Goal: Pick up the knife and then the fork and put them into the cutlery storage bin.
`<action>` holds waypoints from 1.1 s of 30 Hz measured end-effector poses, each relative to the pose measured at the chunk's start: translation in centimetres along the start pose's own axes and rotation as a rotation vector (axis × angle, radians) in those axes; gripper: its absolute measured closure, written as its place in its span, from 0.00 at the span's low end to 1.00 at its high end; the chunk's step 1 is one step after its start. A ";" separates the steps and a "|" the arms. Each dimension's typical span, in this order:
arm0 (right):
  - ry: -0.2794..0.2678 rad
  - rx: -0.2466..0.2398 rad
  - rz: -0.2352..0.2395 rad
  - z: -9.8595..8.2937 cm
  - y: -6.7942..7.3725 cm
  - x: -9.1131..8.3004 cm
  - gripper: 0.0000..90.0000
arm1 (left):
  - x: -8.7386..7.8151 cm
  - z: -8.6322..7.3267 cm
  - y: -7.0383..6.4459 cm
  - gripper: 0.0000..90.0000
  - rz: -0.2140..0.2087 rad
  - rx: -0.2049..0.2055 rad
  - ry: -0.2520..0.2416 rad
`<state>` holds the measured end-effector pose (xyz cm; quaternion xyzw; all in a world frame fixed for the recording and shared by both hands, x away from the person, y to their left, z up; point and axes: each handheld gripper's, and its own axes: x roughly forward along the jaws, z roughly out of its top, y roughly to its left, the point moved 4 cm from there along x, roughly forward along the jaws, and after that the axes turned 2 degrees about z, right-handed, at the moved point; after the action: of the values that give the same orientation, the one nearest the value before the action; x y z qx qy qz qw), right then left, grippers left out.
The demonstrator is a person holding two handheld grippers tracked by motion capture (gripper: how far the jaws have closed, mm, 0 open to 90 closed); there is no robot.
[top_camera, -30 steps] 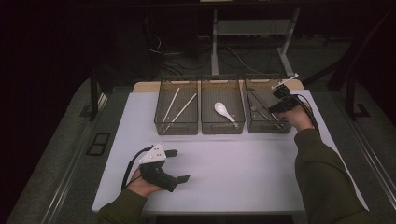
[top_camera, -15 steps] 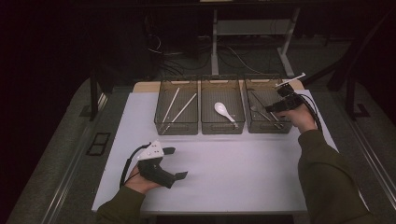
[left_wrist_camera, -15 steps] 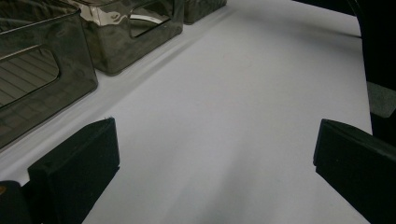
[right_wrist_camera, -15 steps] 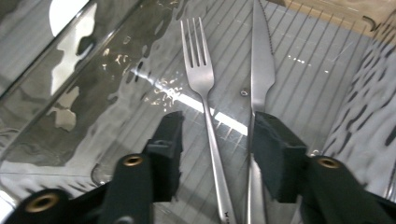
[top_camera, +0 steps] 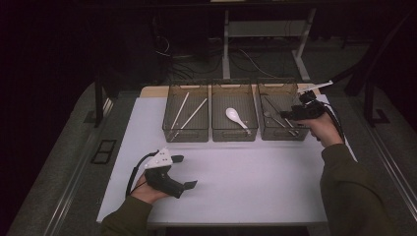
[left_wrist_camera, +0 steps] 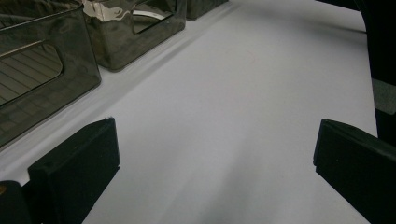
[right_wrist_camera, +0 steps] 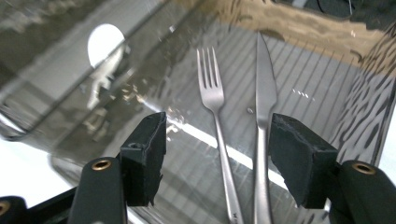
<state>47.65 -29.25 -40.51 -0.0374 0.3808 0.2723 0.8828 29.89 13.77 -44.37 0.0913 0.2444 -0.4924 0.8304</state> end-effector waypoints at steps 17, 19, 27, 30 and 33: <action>-0.151 -0.026 0.076 -1.7 2.4 -3.0 0.34 | 0.0 -0.1 -0.1 0.00 0.003 0.001 0.004; -0.159 -0.034 0.070 -2.0 2.6 -3.3 0.33 | 0.0 -0.1 -0.1 0.00 0.003 -0.001 0.003; -0.199 -0.059 0.090 -3.6 3.6 -4.6 0.31 | 0.1 -0.1 -0.1 0.00 0.005 -0.004 0.006; -0.214 -0.069 0.088 -4.1 4.1 -5.1 0.30 | 0.1 -0.1 -0.1 0.00 0.007 -0.004 0.006; -0.217 -0.086 0.088 -4.7 4.5 -5.4 0.29 | 0.0 -0.1 -0.1 0.00 0.007 -0.004 0.006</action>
<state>39.26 -29.13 -39.50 -0.0288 0.2721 0.3296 0.9036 29.79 13.72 -44.47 0.0917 0.2474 -0.4888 0.8315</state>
